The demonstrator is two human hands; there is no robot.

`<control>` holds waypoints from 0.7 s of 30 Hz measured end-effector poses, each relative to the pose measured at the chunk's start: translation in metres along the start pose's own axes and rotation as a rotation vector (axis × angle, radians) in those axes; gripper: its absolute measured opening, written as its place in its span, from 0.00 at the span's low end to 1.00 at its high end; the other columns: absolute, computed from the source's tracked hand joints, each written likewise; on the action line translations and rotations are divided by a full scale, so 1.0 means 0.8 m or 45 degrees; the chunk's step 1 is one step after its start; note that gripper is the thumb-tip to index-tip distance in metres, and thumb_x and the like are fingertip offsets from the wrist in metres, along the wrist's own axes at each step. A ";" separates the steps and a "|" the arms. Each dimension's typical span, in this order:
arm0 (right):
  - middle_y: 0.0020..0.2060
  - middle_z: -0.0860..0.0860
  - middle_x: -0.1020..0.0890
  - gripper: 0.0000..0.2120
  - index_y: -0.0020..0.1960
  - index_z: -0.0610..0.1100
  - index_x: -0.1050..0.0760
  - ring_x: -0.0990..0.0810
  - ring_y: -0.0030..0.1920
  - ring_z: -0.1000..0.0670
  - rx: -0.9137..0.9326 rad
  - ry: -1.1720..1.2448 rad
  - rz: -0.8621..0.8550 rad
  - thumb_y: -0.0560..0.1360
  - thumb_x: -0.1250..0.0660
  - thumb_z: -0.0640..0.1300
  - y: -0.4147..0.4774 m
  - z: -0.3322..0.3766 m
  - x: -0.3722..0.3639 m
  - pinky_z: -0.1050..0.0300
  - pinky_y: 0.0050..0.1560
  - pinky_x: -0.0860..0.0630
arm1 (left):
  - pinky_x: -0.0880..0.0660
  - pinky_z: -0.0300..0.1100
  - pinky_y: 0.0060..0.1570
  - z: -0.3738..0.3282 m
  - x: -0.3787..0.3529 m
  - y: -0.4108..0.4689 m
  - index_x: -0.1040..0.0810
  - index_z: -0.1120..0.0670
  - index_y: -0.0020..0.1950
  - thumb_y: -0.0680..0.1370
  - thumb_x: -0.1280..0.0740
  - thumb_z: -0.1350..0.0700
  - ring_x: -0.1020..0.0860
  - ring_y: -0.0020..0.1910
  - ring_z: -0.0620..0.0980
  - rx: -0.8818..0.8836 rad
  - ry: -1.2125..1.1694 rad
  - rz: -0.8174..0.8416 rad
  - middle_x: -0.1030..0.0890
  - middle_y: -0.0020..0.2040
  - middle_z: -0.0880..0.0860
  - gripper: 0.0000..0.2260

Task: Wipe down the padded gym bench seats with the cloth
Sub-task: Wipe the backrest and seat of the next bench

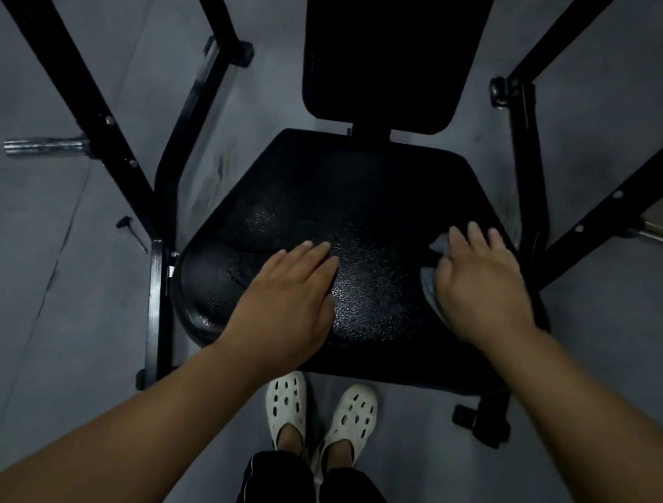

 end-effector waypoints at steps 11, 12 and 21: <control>0.64 0.39 0.27 0.24 0.62 0.37 0.28 0.28 0.65 0.36 -0.038 0.125 -0.088 0.80 0.53 0.51 0.027 -0.021 -0.007 0.41 0.66 0.31 | 0.39 0.54 0.75 -0.013 -0.004 0.034 0.30 0.57 0.74 0.79 0.52 0.45 0.35 0.76 0.55 -0.089 -0.022 0.017 0.31 0.76 0.55 0.28; 0.67 0.38 0.28 0.24 0.63 0.37 0.29 0.31 0.68 0.36 -0.141 0.165 -0.051 0.81 0.54 0.51 0.047 -0.016 -0.002 0.42 0.69 0.34 | 0.39 0.54 0.75 -0.012 -0.004 0.037 0.30 0.57 0.74 0.79 0.52 0.45 0.35 0.76 0.55 -0.088 -0.023 0.014 0.31 0.76 0.56 0.28; 0.76 0.47 0.33 0.30 0.76 0.43 0.33 0.36 0.77 0.47 0.218 0.304 -0.020 0.80 0.49 0.58 -0.083 -0.023 -0.002 0.53 0.76 0.42 | 0.37 0.55 0.74 0.000 -0.010 0.050 0.29 0.59 0.74 0.81 0.50 0.46 0.34 0.75 0.56 -0.096 -0.058 -0.014 0.31 0.75 0.57 0.27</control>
Point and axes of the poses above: each hand's wrist, its own y-axis towards the middle knuckle, its own x-axis out of the back of the hand, z = x × y, the point moved 1 cm from there along y, towards the middle knuckle
